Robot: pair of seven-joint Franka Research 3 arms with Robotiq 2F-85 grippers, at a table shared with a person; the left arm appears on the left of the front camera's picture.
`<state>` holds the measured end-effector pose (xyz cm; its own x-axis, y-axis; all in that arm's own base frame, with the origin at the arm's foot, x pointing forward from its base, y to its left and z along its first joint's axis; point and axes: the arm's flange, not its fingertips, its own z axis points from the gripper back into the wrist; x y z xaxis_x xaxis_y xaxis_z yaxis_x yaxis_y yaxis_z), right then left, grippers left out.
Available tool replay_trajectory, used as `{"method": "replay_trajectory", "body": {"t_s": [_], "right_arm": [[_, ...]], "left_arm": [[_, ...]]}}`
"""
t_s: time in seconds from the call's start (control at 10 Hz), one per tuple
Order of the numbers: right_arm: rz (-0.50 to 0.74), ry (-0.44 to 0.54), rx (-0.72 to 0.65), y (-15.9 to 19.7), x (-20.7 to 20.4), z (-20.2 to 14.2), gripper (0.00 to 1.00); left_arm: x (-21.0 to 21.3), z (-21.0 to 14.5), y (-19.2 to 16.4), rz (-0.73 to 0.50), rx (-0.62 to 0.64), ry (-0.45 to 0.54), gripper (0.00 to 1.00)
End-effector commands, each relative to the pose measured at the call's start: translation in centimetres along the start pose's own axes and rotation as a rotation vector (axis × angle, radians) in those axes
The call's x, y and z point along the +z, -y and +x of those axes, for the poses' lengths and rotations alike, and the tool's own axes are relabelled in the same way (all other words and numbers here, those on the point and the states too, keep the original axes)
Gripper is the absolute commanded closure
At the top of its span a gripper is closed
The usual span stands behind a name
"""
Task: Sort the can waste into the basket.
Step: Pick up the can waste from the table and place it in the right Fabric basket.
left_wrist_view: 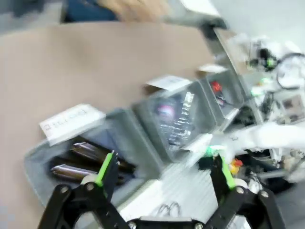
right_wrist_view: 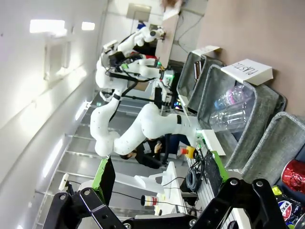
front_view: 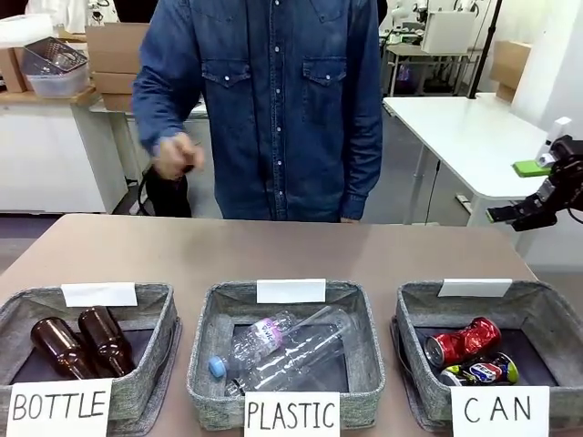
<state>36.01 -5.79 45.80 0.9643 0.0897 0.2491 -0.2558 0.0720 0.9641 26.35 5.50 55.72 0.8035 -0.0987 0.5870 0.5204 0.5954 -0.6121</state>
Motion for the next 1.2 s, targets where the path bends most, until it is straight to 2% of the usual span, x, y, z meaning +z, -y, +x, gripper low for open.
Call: {"method": "replay_trajectory", "body": {"t_s": [0.0, 0.2, 0.3, 0.4, 1.1], "right_arm": [[0.003, -0.013, 0.018, 0.0, 0.3, 0.0, 0.00], [0.003, -0.013, 0.018, 0.0, 0.3, 0.0, 0.00], [0.003, -0.013, 0.018, 0.0, 0.3, 0.0, 0.00], [0.003, -0.013, 0.018, 0.0, 0.3, 0.0, 0.00], [0.003, -0.013, 0.018, 0.0, 0.3, 0.0, 0.00]], "left_arm": [[-6.5, -0.7, -2.4, -0.218, 0.058, -0.032, 0.00], [-8.0, -1.2, -4.6, -0.366, 0.130, 0.080, 0.00], [-7.6, -1.5, -5.7, -0.368, 0.155, 0.043, 0.00], [-7.6, 1.3, -3.3, -0.301, 0.096, 0.019, 0.00], [-7.6, 1.3, -3.3, -0.301, 0.096, 0.019, 0.00]]}}
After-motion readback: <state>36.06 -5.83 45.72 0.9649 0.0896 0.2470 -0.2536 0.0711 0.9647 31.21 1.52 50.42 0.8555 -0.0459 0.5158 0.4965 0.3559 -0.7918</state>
